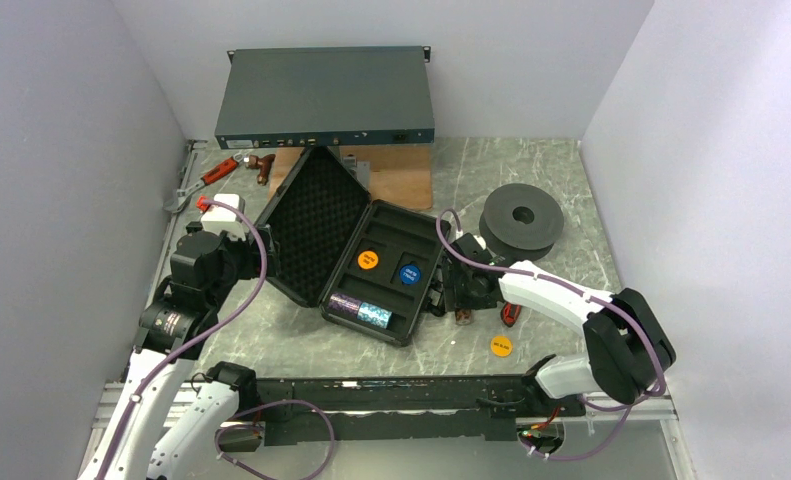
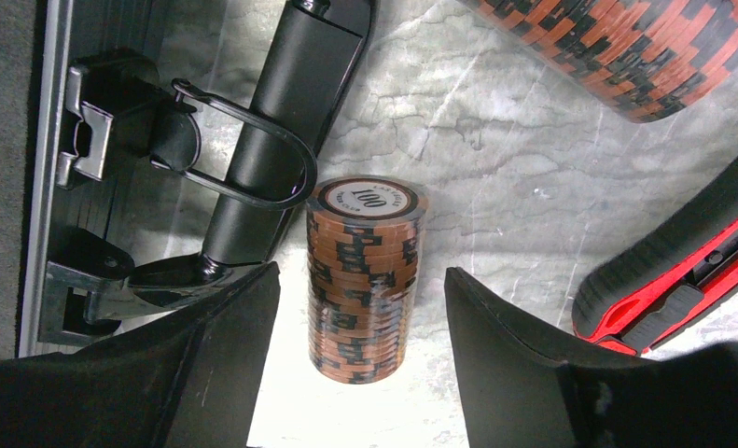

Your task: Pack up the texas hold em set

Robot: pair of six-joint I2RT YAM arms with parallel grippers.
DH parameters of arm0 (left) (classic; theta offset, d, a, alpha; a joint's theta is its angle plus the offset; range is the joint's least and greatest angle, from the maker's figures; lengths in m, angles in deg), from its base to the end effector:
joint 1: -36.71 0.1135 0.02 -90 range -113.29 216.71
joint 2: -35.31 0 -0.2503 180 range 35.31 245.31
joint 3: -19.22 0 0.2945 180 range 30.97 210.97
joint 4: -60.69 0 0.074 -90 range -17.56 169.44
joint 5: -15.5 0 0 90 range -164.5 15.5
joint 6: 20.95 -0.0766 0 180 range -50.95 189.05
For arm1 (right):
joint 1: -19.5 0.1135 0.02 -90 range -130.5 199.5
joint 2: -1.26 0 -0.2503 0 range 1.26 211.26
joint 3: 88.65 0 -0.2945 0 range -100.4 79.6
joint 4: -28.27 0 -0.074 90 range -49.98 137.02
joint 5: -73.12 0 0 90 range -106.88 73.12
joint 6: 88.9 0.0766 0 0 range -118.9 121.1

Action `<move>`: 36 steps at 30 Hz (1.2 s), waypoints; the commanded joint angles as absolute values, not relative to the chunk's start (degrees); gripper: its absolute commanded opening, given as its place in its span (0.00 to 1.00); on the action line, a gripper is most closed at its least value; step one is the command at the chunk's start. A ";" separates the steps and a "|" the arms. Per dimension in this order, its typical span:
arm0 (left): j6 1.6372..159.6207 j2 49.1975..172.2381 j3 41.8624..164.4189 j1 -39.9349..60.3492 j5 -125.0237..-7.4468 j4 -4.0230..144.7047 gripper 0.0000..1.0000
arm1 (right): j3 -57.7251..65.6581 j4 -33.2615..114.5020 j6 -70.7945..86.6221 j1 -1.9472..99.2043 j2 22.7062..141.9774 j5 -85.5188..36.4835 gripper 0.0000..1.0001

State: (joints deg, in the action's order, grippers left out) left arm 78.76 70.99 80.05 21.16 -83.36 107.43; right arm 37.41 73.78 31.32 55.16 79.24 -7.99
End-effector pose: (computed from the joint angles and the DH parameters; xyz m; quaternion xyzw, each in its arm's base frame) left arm 0.2175 -0.0483 0.3296 -0.0014 0.8257 -0.0602 0.5609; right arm 0.2418 0.1589 0.0981 -0.0328 0.9807 0.0322 0.1900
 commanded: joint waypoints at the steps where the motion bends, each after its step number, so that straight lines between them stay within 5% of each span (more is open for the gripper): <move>1: 78.37 70.21 80.25 21.50 -82.97 106.19 0.99 | 36.18 73.72 31.86 55.44 78.86 -7.11 0.63; 14: 78.36 69.72 80.28 21.44 -83.10 106.28 0.99 | 35.53 74.68 33.09 56.06 81.00 -5.58 0.50; 25: 78.36 69.58 80.28 21.33 -83.16 106.37 0.99 | 33.53 77.81 32.08 56.33 78.22 -0.84 0.01; 36: 78.36 69.34 80.32 21.25 -83.21 106.37 0.99 | 29.07 78.68 28.29 56.75 76.60 -0.23 0.00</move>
State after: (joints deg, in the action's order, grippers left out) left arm 78.76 69.90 80.05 21.16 -83.36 107.43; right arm 32.75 78.79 30.53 56.25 79.76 -2.16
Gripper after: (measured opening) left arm 0.989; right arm 0.430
